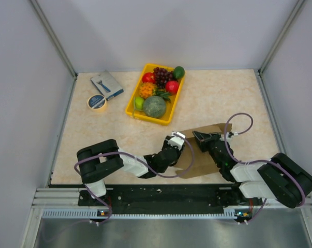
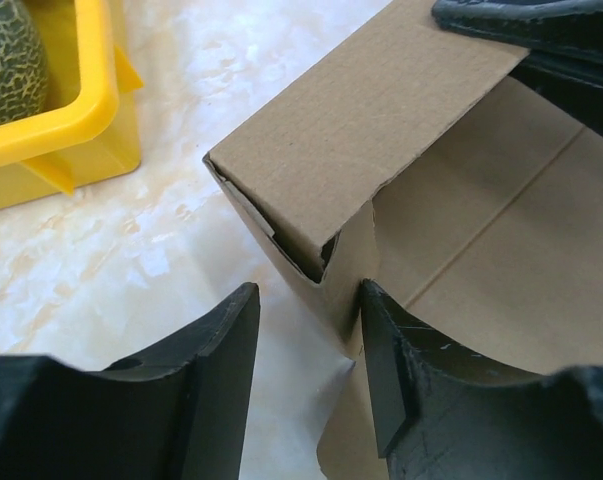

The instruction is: Fold the paper box

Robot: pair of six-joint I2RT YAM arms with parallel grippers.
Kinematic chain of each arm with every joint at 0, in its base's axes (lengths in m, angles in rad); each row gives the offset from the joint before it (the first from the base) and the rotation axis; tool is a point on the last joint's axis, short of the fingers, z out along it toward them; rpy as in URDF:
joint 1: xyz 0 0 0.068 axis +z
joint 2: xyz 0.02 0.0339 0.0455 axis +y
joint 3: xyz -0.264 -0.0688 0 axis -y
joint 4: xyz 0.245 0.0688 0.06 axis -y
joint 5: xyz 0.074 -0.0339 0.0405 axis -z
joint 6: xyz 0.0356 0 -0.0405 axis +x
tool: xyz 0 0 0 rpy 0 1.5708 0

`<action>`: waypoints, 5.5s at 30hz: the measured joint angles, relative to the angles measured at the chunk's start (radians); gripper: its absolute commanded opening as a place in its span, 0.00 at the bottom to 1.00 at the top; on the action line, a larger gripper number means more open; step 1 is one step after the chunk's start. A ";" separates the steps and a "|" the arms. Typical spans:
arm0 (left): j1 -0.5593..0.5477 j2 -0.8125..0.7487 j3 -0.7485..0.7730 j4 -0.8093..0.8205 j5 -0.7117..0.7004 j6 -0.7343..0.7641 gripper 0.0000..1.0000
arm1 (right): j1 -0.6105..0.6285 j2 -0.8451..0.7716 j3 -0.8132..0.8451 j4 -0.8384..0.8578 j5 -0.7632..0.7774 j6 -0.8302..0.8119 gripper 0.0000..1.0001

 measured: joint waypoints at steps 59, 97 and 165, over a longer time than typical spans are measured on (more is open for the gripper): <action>0.049 0.200 0.019 0.334 -0.237 0.092 0.31 | 0.172 0.076 0.030 0.005 0.190 0.140 0.00; 0.060 0.119 -0.076 0.372 -0.186 -0.003 0.08 | 0.191 0.034 0.027 -0.065 0.209 0.167 0.00; 0.301 -0.272 0.446 -0.663 0.525 -0.092 0.65 | -0.476 -0.472 0.435 -1.298 -0.520 -0.894 0.55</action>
